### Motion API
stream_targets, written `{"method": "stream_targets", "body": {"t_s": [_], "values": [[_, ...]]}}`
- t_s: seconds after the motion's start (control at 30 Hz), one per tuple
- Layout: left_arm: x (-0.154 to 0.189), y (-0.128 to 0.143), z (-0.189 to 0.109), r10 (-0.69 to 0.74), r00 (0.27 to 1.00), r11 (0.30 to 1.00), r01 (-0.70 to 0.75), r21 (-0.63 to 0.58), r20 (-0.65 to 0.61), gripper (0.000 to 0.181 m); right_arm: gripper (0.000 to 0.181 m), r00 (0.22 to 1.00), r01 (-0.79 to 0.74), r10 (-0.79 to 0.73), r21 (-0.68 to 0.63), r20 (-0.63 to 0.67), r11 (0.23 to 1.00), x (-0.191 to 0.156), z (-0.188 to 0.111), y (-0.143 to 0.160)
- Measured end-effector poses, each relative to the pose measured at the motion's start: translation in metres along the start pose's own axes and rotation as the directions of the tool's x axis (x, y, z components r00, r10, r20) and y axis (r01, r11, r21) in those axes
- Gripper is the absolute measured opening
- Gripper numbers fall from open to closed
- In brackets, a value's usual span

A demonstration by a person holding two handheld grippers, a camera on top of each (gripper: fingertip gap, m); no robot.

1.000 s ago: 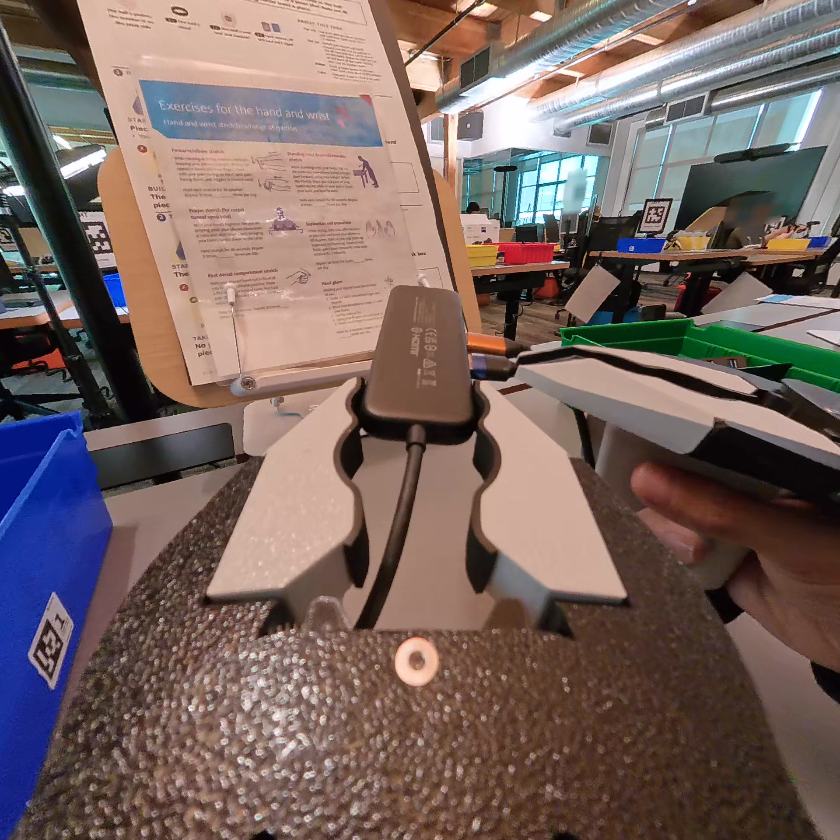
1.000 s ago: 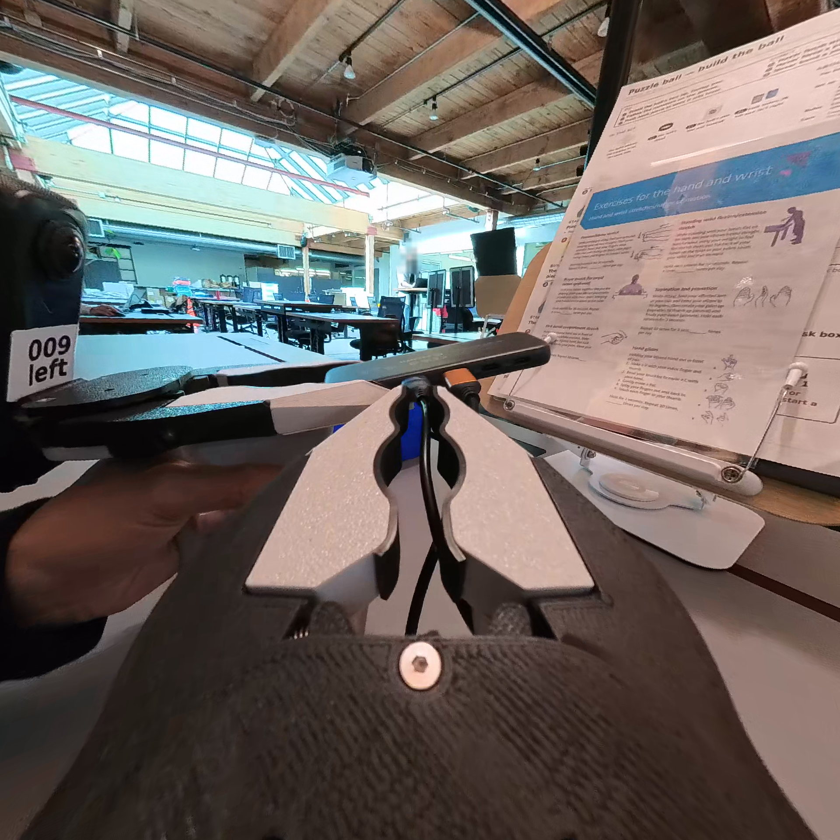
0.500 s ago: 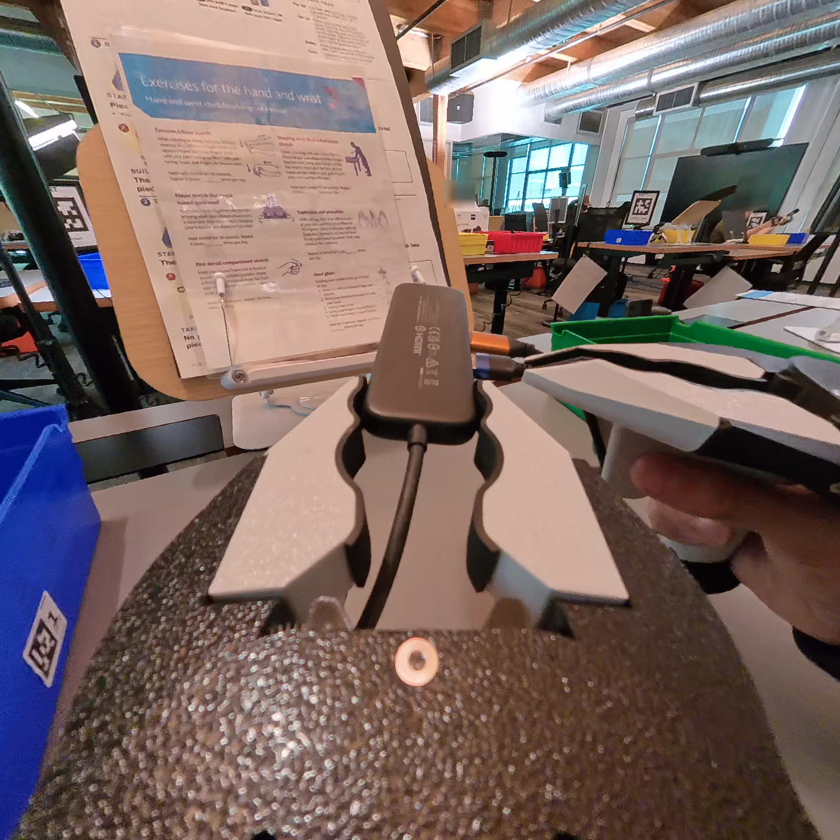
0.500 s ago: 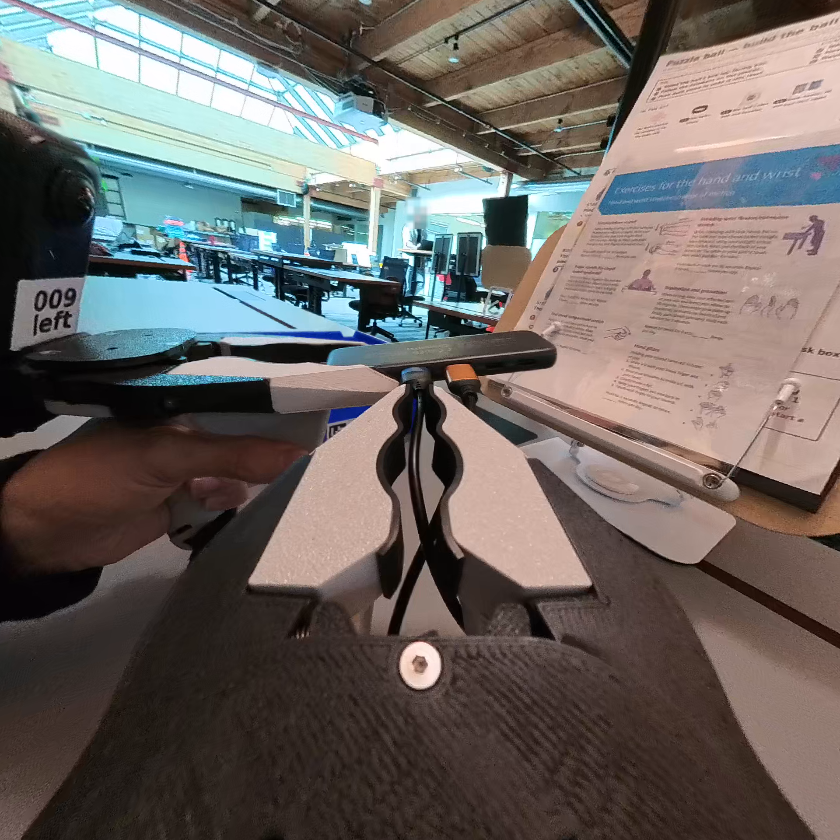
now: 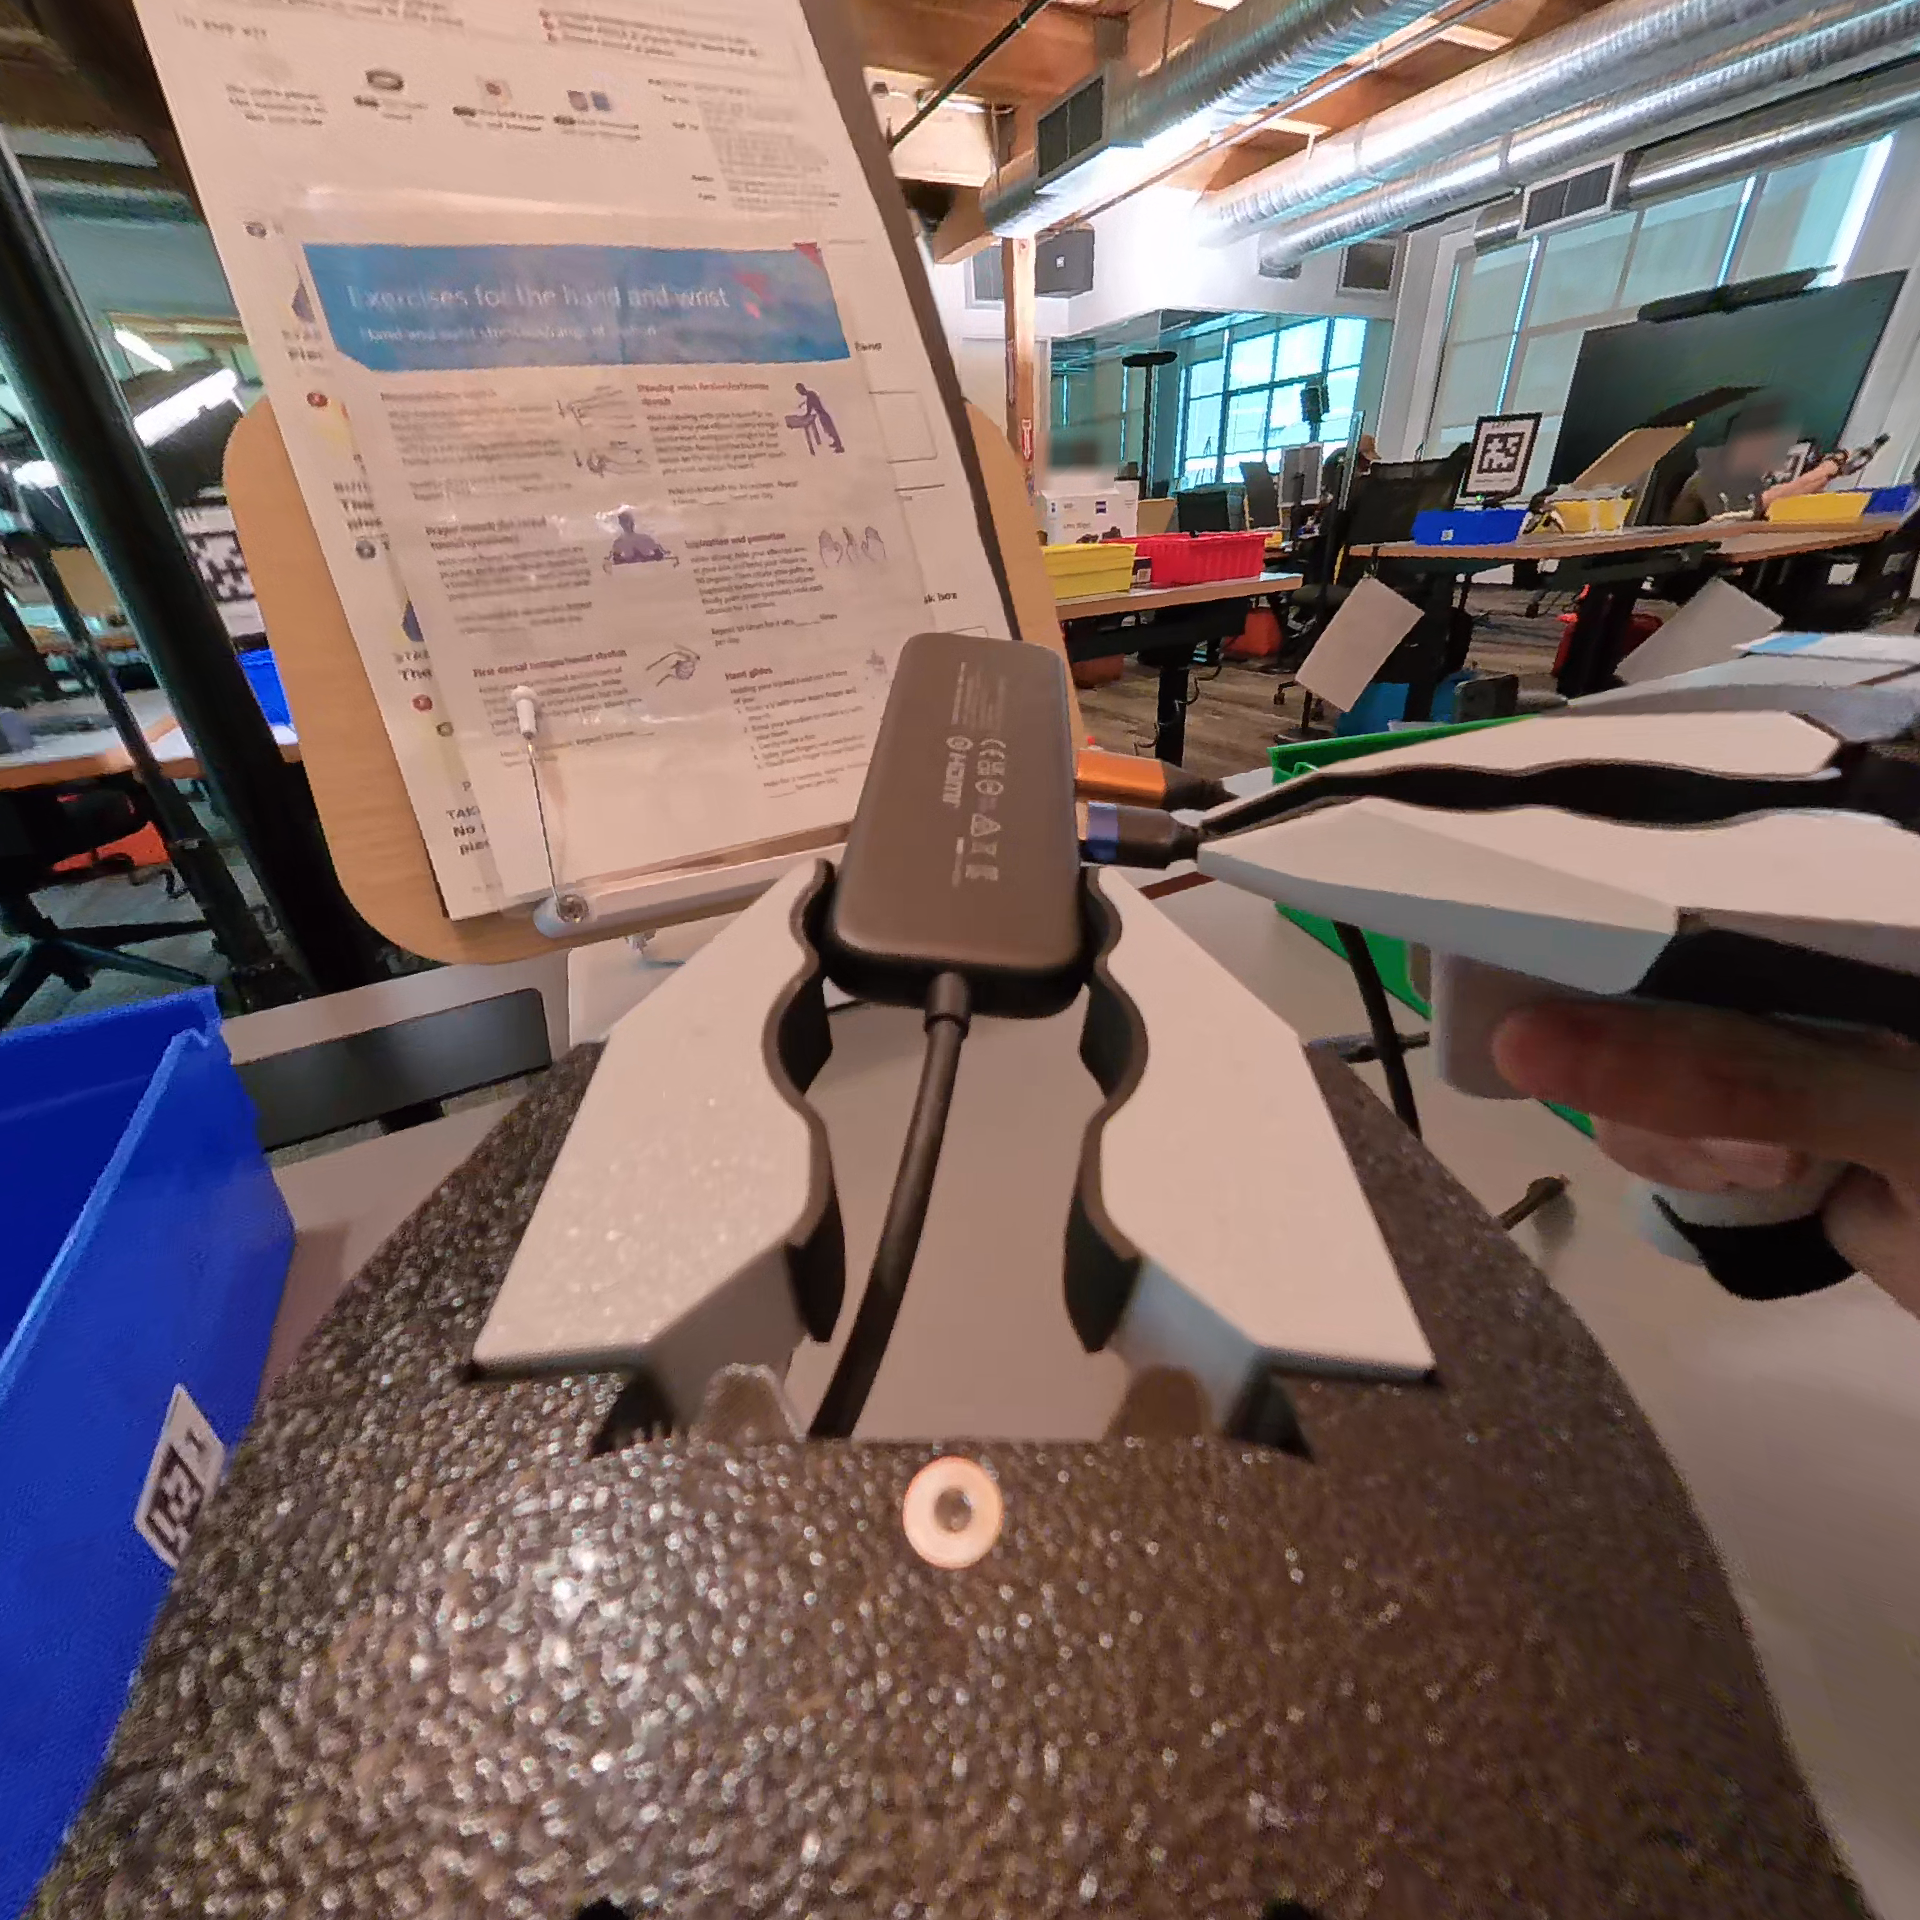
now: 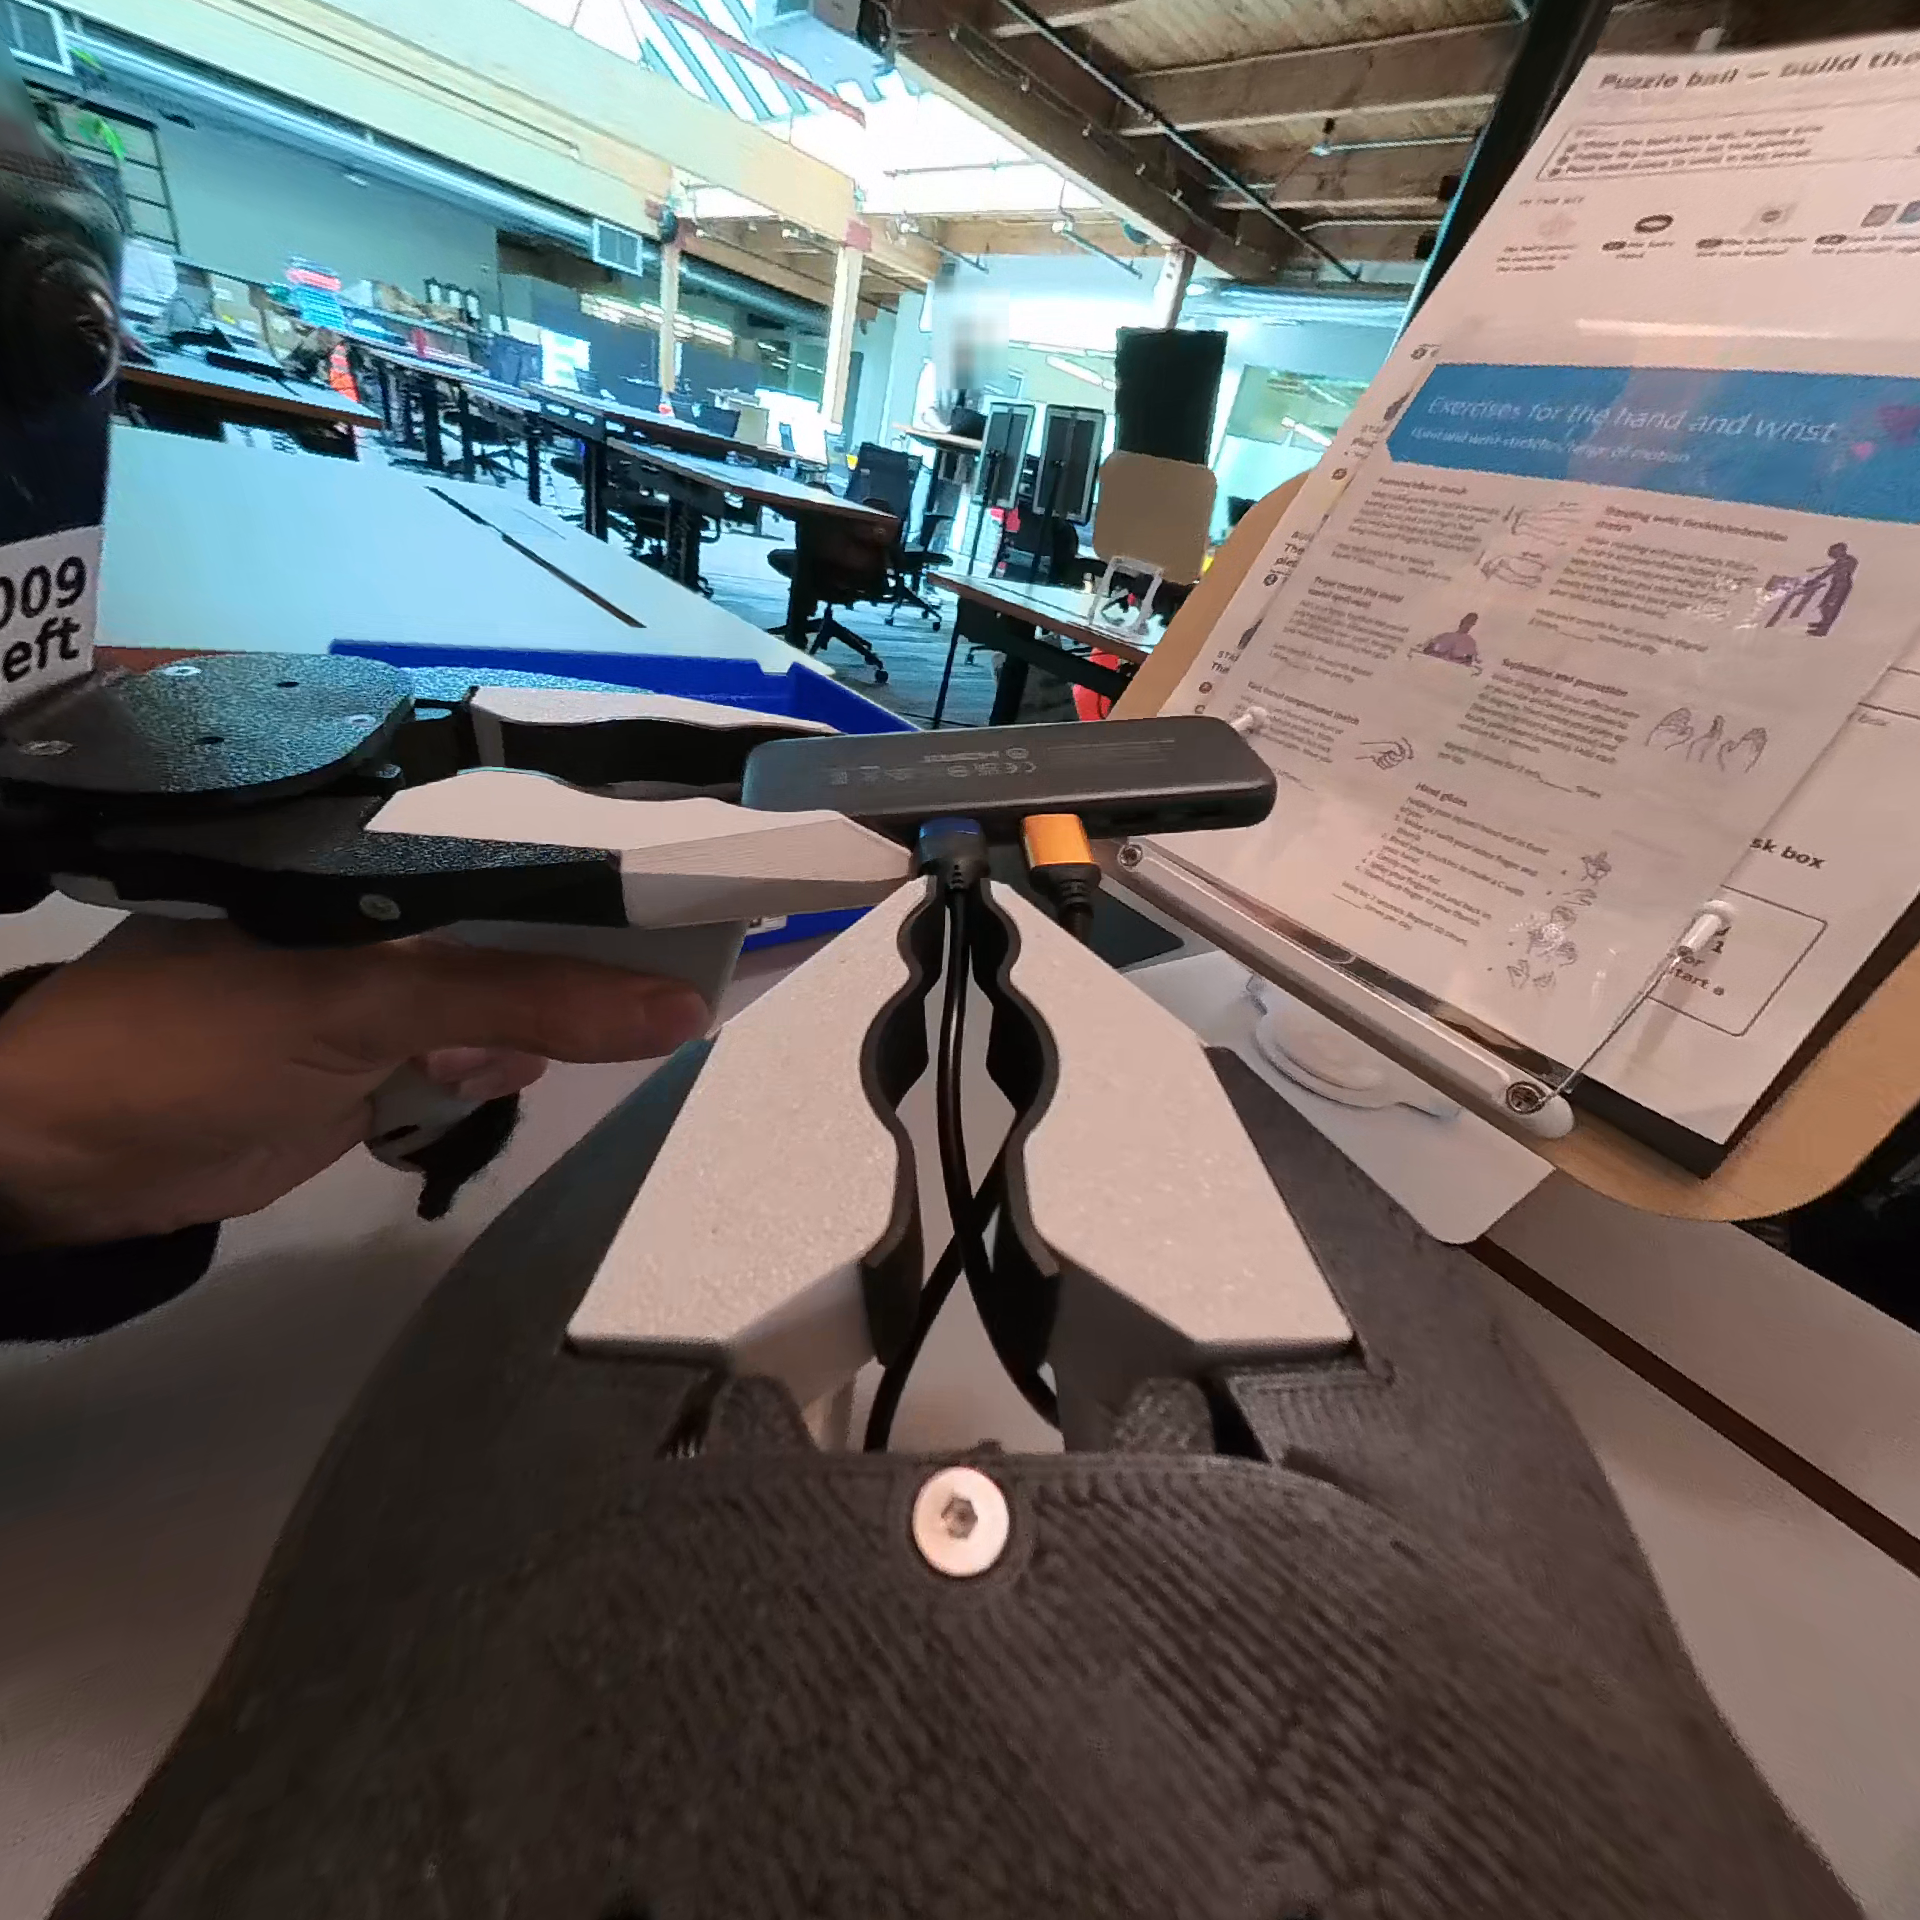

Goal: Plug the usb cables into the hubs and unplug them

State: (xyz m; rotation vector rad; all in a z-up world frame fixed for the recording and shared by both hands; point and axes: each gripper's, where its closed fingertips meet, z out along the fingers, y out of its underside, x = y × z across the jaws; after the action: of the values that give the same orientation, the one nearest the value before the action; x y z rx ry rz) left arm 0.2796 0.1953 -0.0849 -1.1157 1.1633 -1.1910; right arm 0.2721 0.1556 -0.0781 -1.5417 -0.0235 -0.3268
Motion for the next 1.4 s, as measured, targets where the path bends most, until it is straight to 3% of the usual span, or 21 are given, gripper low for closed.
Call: {"method": "stream_targets", "body": {"t_s": [0.1, 0.17, 0.23, 0.37, 0.47, 0.53, 0.63, 0.77, 0.83, 0.9, 1.0, 1.1, 1.13, 1.23, 1.33, 1.4], "values": [[0.003, -0.004, -0.001, 0.01, 1.0, 1.0, -0.01, 0.011, -0.001, 0.045, 0.003, 1.0, -0.015, 0.015, 0.005, 0.027, 1.0, 0.002, -0.006, -0.004], [-0.033, -0.003, -0.006, -0.028, 0.989, 1.0, 0.027, 0.012, 0.144, 0.044, 0.003, 0.999, -0.032, 0.032, 0.015, -0.006, 0.999, 0.011, -0.014, -0.006], [-0.064, -0.004, -0.016, -0.115, 0.98, 0.993, 0.112, 0.025, 0.164, 0.045, 0.003, 0.999, -0.035, 0.038, 0.064, -0.036, 0.997, 0.027, -0.033, -0.015], [-0.053, -0.006, -0.013, -0.065, 0.986, 0.998, 0.06, 0.037, 0.156, 0.045, 0.002, 0.996, 0.059, -0.044, 0.22, -0.072, 0.974, 0.03, -0.059, -0.05], [-0.046, -0.01, -0.013, 0.003, 0.987, 0.999, -0.011, 0.046, 0.161, 0.045, 0.003, 0.972, 0.162, -0.095, 0.318, -0.215, 0.934, 0.051, -0.108, -0.089], [-0.046, -0.01, -0.013, 0.008, 0.986, 0.999, -0.016, 0.047, 0.164, 0.044, 0.004, 0.959, 0.165, -0.066, 0.353, -0.276, 0.921, 0.072, -0.147, -0.099], [-0.046, -0.002, -0.01, -0.045, 0.989, 0.999, 0.041, 0.026, 0.142, 0.045, 0.004, 0.932, 0.117, 0.02, 0.352, -0.363, 0.929, 0.115, -0.187, -0.078], [-0.043, 0.005, -0.007, -0.072, 0.99, 0.997, 0.072, 0.006, 0.117, 0.045, 0.004, 0.9, 0.048, 0.098, 0.321, -0.425, 0.946, 0.154, -0.211, -0.045], [-0.042, 0.005, -0.007, -0.057, 0.991, 0.998, 0.057, 0.003, 0.119, 0.045, 0.003, 0.88, 0.013, 0.105, 0.245, -0.463, 0.969, 0.167, -0.213, -0.027], [-0.042, 0.005, -0.007, -0.056, 0.992, 0.998, 0.056, 0.003, 0.115, 0.045, 0.003, 0.863, -0.088, 0.101, 0.048, -0.494, 0.995, 0.177, -0.206, 0.012], [-0.038, 0.009, -0.004, -0.033, 0.995, 0.999, 0.035, -0.023, 0.099, 0.045, 0.003, 0.853, -0.172, 0.056, -0.179, -0.519, 0.969, 0.179, -0.197, 0.056], [-0.033, 0.013, -0.002, -0.043, 0.996, 0.998, 0.046, -0.038, 0.075, 0.045, 0.01, 0.86, -0.231, 0.066, -0.271, -0.506, 0.934, 0.172, -0.187, 0.079], [-0.032, 0.014, -0.001, -0.044, 0.997, 0.998, 0.047, -0.044, 0.071, 0.045, 0.03, 0.866, -0.237, 0.074, -0.277, -0.494, 0.931, 0.17, -0.184, 0.082], [-0.031, 0.015, -0.001, -0.041, 0.997, 0.998, 0.044, -0.05, 0.066, 0.045, 0.057, 0.849, -0.244, 0.132, -0.156, -0.512, 0.957, 0.173, -0.185, 0.063], [-0.03, 0.016, -0.001, -0.046, 0.997, 0.997, 0.049, -0.055, 0.063, 0.045, 0.063, 0.829, -0.241, 0.244, 0.072, -0.503, 0.968, 0.178, -0.192, 0.03], [-0.028, 0.018, 0.0, -0.045, 0.997, 0.997, 0.049, -0.067, 0.058, 0.045, 0.062, 0.832, -0.198, 0.243, 0.142, -0.499, 0.97, 0.177, -0.193, 0.017]]}}
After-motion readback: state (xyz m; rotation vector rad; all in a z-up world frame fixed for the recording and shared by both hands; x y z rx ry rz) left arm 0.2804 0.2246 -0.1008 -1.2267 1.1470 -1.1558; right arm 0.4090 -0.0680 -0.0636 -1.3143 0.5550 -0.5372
